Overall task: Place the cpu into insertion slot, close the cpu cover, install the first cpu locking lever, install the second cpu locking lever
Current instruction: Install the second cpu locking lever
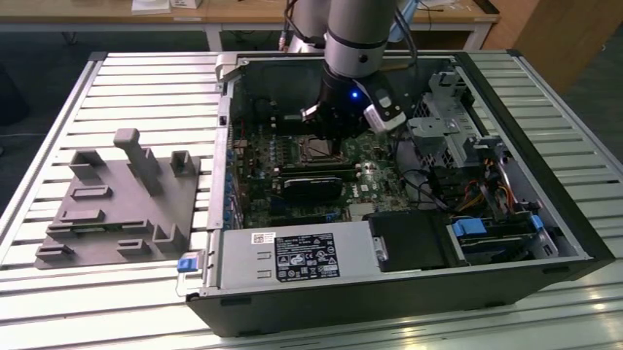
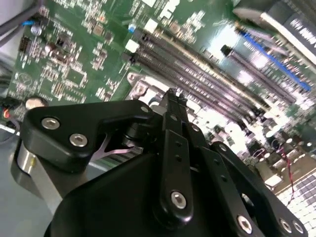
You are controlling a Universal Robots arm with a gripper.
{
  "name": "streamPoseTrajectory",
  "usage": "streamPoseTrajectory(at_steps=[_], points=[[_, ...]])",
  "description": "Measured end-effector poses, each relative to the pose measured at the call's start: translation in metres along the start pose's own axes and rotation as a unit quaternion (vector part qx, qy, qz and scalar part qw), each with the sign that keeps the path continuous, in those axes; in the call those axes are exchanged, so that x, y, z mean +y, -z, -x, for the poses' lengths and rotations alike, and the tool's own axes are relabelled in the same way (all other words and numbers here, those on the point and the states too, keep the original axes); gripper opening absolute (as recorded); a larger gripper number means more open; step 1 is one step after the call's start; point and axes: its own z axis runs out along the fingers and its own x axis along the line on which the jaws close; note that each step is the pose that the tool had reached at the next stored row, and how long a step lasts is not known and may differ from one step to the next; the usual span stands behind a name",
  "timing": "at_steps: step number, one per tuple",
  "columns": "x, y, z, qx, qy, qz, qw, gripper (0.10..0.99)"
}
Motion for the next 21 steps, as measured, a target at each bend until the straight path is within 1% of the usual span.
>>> streamPoseTrajectory(at_steps=[1, 2, 11, 16, 21], points=[[-0.0005, -0.0001, 0.0000, -0.0001, 0.000, 0.0048, 1.0000, 0.106], [-0.0006, -0.0002, 0.0000, -0.0002, 0.000, 0.0054, 1.0000, 0.106], [-0.0008, -0.0016, -0.0001, -0.0002, -0.001, 0.0056, 1.0000, 0.106], [-0.0011, -0.0030, -0.0041, -0.0002, -0.001, 0.0056, 1.0000, 0.106], [-0.0015, -0.0040, -0.0059, -0.0002, -0.001, 0.0056, 1.0000, 0.106]])
